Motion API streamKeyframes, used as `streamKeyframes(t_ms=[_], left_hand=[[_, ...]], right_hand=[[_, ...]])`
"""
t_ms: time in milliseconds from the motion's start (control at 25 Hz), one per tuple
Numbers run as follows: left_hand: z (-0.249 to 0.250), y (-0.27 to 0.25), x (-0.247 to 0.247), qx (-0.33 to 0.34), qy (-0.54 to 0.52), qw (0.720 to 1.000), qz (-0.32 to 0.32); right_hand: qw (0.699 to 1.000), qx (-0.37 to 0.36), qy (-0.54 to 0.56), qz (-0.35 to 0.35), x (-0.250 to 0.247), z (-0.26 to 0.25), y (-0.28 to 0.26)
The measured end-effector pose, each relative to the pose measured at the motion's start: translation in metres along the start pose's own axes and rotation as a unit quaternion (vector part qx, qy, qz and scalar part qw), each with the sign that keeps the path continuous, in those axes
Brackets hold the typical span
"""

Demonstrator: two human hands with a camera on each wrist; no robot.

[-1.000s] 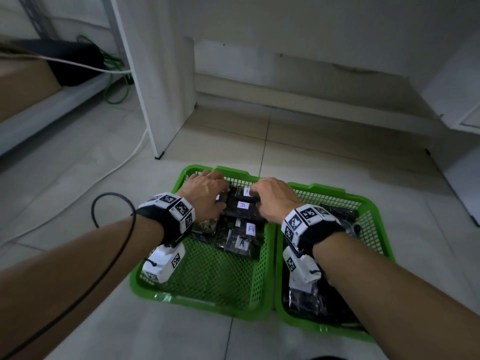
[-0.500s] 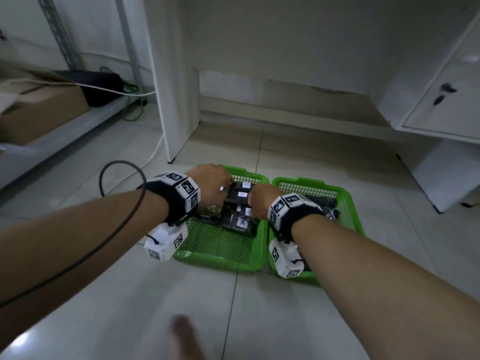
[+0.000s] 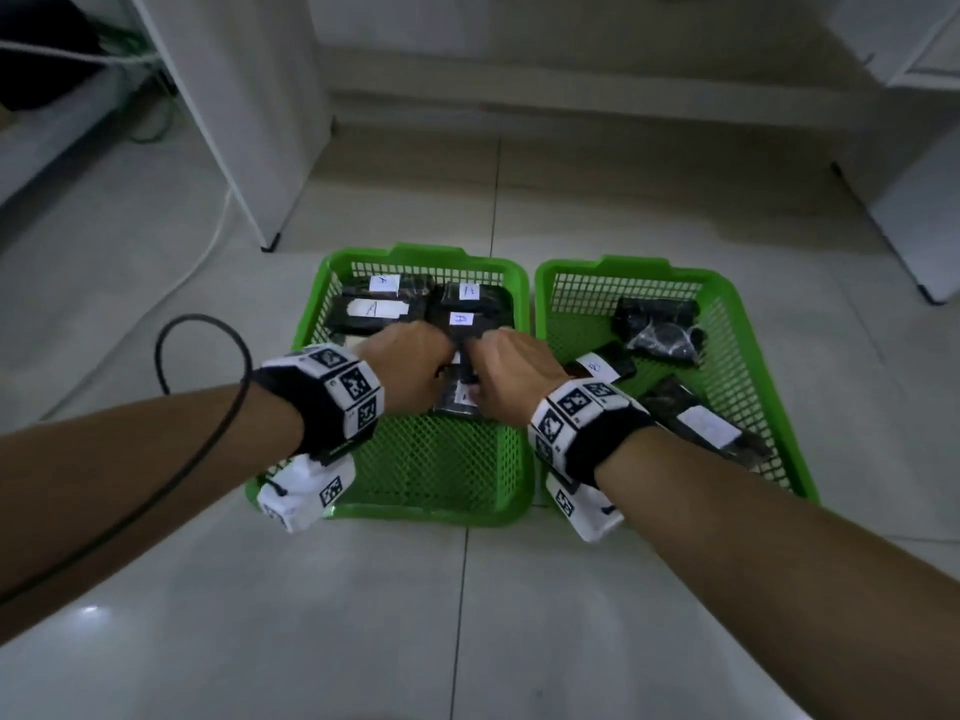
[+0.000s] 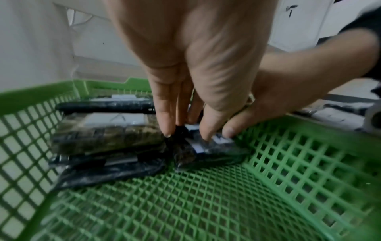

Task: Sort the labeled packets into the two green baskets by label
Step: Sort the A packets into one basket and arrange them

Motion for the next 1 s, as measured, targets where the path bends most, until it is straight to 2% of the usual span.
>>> streamKeyframes(t_ms=[160, 240, 360, 480, 560, 720, 880, 1000], left_hand=[[-0.012, 0.013, 0.031, -0.023, 0.003, 0.999, -0.047], [-0.007, 0.012, 0.04, -0.001, 0.032, 0.996, -0.079], [-0.008, 0.011, 0.044, 0.032, 0.013, 0.989, -0.145], [-0.024, 0.021, 0.033, 0.022, -0.033, 0.995, -0.088], [-0.024, 0.022, 0.038, 0.011, -0.056, 0.997, -0.06], [-0.011, 0.016, 0.047, 0.005, -0.038, 0.998, -0.052], [-0.008, 0.019, 0.03, 0.012, -0.076, 0.997, -0.03], [-0.009, 0.005, 0.017, 0.03, -0.099, 0.995, -0.012]], right_hand=[[0.995, -0.043, -0.029, -0.087, 0.003, -0.001, 0.007], [0.985, -0.076, -0.043, -0.146, 0.004, -0.001, 0.002], [0.99, -0.056, 0.004, -0.132, 0.004, 0.01, 0.002], [0.997, -0.02, 0.005, -0.08, 0.005, 0.019, 0.01], [0.997, -0.025, -0.006, -0.078, 0.005, 0.018, 0.011], [0.996, -0.005, 0.027, -0.089, 0.005, 0.022, 0.006], [0.99, 0.036, 0.113, -0.071, -0.003, 0.036, 0.002], [0.99, 0.039, 0.123, -0.052, -0.007, 0.039, -0.001]])
Point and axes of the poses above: each hand's wrist, its own y-axis towards the middle knuckle, its own x-axis out of the palm, z = x × y, the point moved 10 cm from there along y, towards the middle knuckle, and after that the axes turned 6 degrees about -x, right-handed, at the moved point
